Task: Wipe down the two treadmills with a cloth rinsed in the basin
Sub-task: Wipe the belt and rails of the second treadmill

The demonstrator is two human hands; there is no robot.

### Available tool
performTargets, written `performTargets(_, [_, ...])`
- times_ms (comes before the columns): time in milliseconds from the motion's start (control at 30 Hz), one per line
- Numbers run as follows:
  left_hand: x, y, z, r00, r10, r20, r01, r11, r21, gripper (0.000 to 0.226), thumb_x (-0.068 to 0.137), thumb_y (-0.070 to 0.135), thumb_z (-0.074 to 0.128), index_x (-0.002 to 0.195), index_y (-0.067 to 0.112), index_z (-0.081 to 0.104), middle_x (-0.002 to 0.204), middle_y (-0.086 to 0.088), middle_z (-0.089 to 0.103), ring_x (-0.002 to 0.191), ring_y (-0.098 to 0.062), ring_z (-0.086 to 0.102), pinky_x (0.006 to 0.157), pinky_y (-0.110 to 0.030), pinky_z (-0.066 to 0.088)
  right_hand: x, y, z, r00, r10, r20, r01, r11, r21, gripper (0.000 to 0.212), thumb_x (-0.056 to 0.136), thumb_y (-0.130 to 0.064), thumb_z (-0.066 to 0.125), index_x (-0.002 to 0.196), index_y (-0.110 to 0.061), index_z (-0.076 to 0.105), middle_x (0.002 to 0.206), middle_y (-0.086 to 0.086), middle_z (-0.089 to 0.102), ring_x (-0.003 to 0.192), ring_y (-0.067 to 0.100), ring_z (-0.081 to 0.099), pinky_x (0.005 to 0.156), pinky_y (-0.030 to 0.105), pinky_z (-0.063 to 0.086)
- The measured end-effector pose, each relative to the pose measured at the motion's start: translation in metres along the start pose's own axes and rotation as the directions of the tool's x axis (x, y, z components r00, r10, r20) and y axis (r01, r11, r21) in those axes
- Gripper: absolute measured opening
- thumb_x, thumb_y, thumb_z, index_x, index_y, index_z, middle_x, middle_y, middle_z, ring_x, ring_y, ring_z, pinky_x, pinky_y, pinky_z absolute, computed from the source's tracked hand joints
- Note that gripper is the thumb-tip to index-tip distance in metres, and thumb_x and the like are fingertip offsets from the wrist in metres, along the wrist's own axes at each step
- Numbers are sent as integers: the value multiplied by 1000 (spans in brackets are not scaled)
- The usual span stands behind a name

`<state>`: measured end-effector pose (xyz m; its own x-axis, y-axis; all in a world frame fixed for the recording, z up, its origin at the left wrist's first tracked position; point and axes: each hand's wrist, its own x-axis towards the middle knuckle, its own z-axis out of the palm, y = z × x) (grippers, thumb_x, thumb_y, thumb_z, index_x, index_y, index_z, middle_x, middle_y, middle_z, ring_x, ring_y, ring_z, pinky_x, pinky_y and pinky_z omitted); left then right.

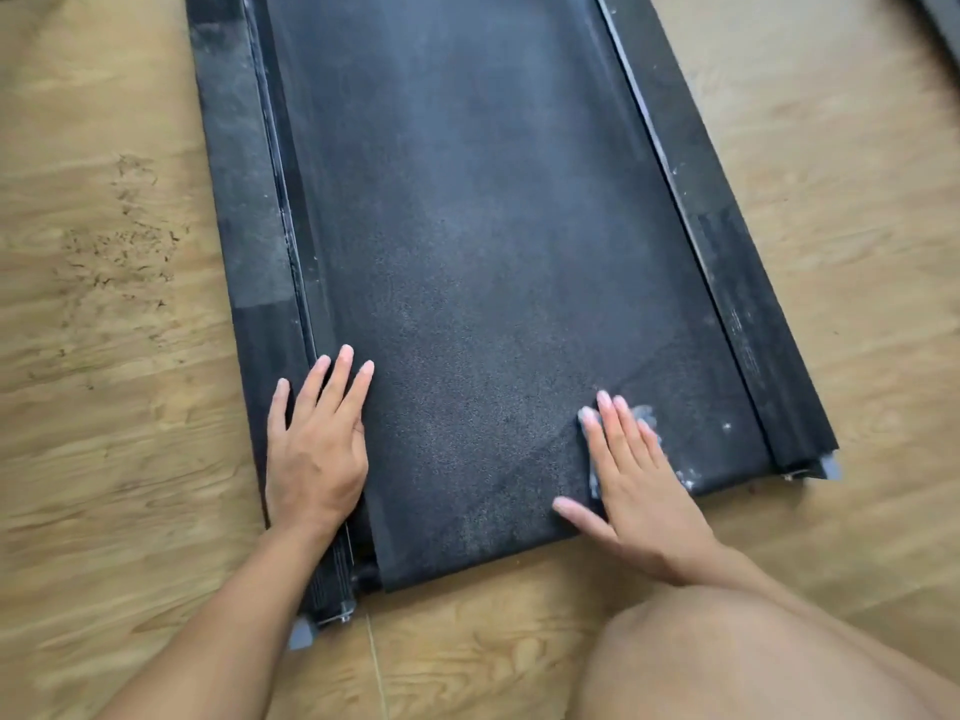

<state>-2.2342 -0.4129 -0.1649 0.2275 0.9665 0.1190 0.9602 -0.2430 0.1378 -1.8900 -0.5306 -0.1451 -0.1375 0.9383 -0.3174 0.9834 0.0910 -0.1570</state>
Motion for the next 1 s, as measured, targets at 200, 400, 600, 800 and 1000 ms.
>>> performTargets(200, [-2, 0, 0, 999, 4, 45, -5, 1000, 26, 58, 103, 21, 42, 160, 31, 43, 171, 10, 31, 157, -14, 31, 128, -52, 21, 216, 5, -70, 979, 148, -139, -142, 989, 47, 108, 93, -87, 20, 167, -11, 3, 175, 13, -4, 162, 26, -8, 131, 45, 0])
performTargets(400, [-4, -5, -5, 999, 19, 36, -20, 999, 31, 57, 102, 22, 41, 159, 29, 46, 171, 9, 31, 157, -15, 32, 128, -52, 21, 71, 23, -20, 998, -5, -68, 7, 1000, 28, 105, 96, -83, 30, 167, -13, -3, 175, 9, -12, 162, 24, -12, 131, 49, 8])
performTargets(600, [0, 0, -3, 999, 9, 32, -10, 1000, 28, 58, 102, 22, 41, 160, 27, 45, 171, 8, 31, 157, -17, 34, 128, -53, 22, -21, 42, -1, 998, 47, 32, -47, 999, -8, 102, 98, -82, 25, 167, -11, 3, 176, 9, -9, 162, 26, -6, 129, 49, 10])
performTargets(800, [0, -4, 0, 999, 13, 47, -15, 999, 37, 59, 101, 22, 40, 159, 27, 45, 172, 8, 30, 157, -16, 34, 128, -52, 21, 177, 57, -59, 973, 172, -154, -174, 985, 5, 104, 95, -86, 24, 168, -13, 4, 176, 10, -3, 162, 24, -7, 131, 45, 2])
performTargets(1000, [-2, -1, -4, 999, 14, 31, -14, 1000, -6, 58, 100, 22, 39, 157, 24, 50, 170, 5, 35, 155, -19, 37, 128, -54, 21, 68, 81, -35, 998, 46, -35, -46, 999, 6, 102, 98, -80, 31, 167, -13, -4, 175, 9, -15, 161, 24, -15, 130, 52, 10])
